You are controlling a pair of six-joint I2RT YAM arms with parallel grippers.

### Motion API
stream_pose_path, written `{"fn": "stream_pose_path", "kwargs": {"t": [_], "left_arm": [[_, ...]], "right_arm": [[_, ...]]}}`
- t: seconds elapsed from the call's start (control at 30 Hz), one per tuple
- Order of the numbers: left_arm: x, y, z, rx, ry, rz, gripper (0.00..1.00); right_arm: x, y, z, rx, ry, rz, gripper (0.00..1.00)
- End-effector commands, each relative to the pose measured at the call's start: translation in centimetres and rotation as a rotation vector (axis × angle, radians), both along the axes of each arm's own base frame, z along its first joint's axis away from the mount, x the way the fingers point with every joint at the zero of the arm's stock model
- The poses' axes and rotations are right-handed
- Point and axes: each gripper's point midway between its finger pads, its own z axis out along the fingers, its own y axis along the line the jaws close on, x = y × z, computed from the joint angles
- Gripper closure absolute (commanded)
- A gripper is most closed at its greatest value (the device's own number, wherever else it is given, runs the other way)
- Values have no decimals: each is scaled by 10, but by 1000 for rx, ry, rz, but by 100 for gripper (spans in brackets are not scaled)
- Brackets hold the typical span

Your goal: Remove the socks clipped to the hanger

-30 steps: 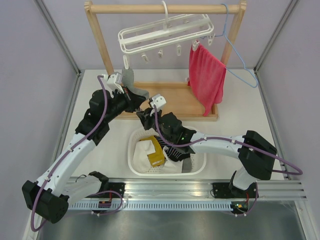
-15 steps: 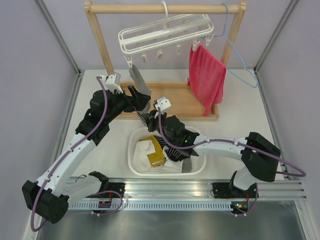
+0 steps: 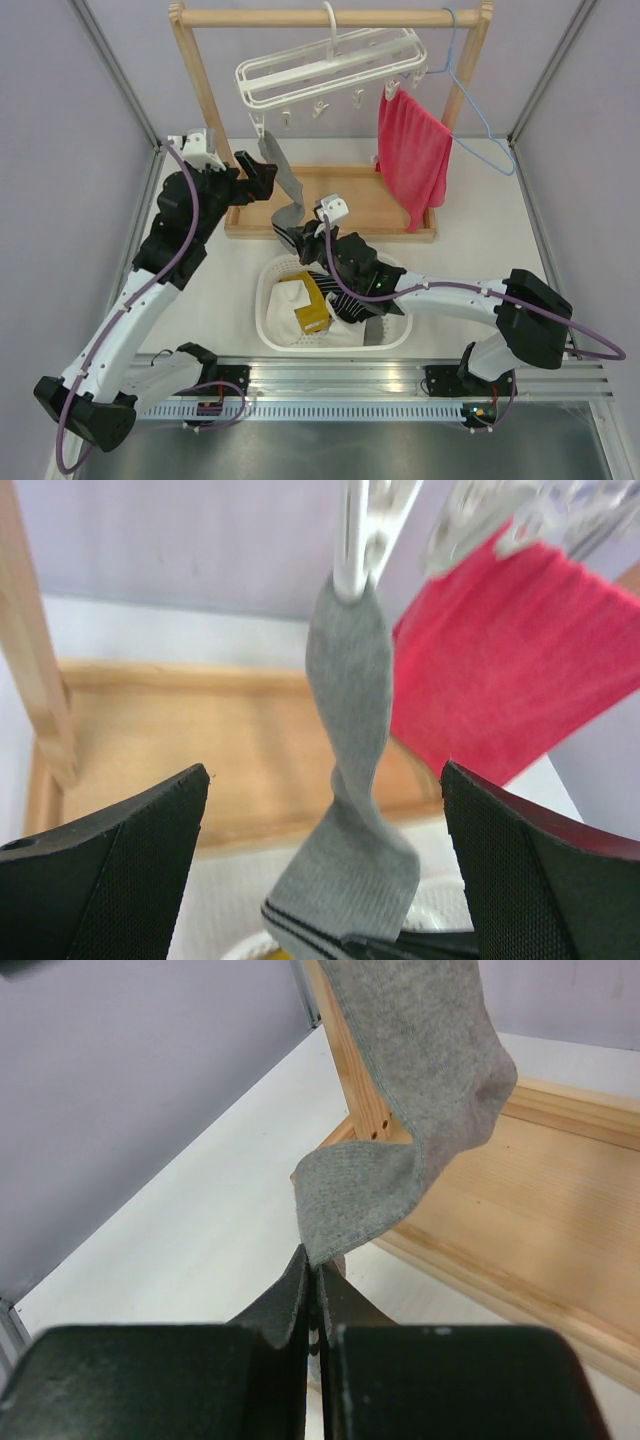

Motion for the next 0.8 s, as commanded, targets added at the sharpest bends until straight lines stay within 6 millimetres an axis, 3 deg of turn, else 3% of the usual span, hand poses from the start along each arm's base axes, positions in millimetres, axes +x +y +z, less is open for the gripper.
{"fn": "stream_pose_path", "kwargs": {"t": [0.0,0.1,0.3,0.77], "left_arm": [[8,22,60,75,-141,101,0],[23,24,71,144,-134,130,0],[51,29,73,277,-96,200,0],[65,15,76,312,-94,181,0]], "right_arm": [[-5,-1,11,35,-3,-1,99],[-7,0,10,28,0,6,99],[-9,0,11,38,5,16,99],[-15,5,10,39,8,39,99]]}}
